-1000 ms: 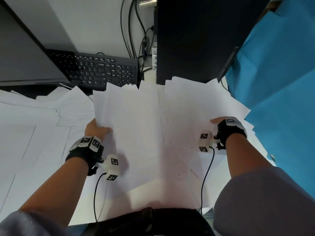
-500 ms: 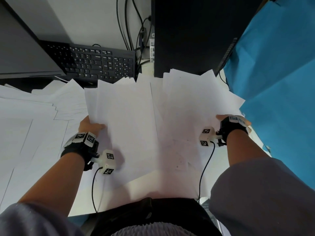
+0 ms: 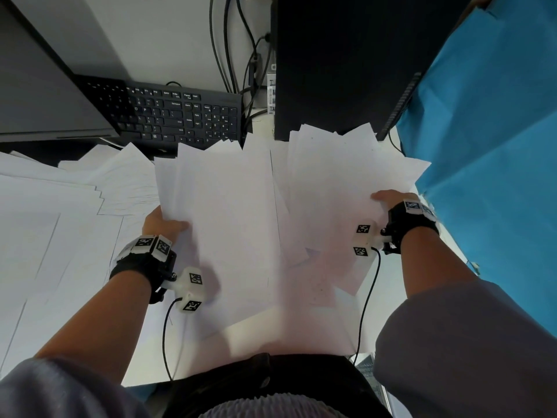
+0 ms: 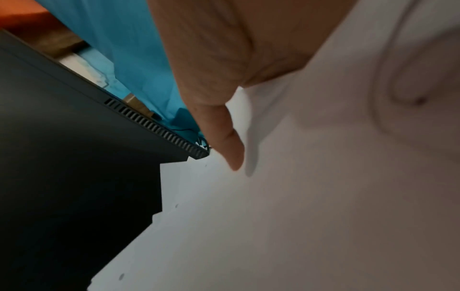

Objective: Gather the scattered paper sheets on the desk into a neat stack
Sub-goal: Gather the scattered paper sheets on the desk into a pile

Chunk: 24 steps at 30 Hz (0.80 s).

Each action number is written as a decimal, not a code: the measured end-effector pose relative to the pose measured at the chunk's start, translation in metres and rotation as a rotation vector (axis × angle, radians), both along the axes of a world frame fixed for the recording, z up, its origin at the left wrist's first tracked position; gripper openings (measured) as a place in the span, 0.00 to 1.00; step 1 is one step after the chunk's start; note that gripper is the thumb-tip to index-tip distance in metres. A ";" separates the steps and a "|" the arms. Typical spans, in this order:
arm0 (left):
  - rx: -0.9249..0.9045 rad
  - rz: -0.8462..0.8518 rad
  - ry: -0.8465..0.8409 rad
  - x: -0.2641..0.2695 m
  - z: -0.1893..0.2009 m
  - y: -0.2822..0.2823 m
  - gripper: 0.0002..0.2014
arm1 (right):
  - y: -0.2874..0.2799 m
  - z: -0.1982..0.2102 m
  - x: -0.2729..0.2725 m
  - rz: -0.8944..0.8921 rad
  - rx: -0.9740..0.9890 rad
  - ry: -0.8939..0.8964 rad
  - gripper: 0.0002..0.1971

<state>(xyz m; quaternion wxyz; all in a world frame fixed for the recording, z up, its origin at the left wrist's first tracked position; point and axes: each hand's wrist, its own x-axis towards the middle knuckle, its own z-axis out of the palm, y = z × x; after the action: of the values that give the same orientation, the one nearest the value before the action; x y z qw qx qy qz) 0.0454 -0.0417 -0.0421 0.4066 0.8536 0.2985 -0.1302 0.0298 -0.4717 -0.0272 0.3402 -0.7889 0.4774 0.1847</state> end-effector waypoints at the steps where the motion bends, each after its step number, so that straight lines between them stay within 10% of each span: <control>1: -0.005 0.003 0.000 0.000 0.000 0.000 0.23 | 0.004 0.004 0.000 -0.012 0.066 -0.017 0.26; 24: 0.008 -0.092 -0.039 -0.012 0.011 -0.004 0.22 | 0.033 0.049 -0.021 0.030 -0.144 -0.568 0.12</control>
<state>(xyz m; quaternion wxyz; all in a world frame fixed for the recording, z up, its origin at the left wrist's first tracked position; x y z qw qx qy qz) 0.0335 -0.0457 -0.0315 0.4024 0.8704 0.2517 -0.1308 0.0089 -0.4385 0.0220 0.4007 -0.8380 0.3631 -0.0730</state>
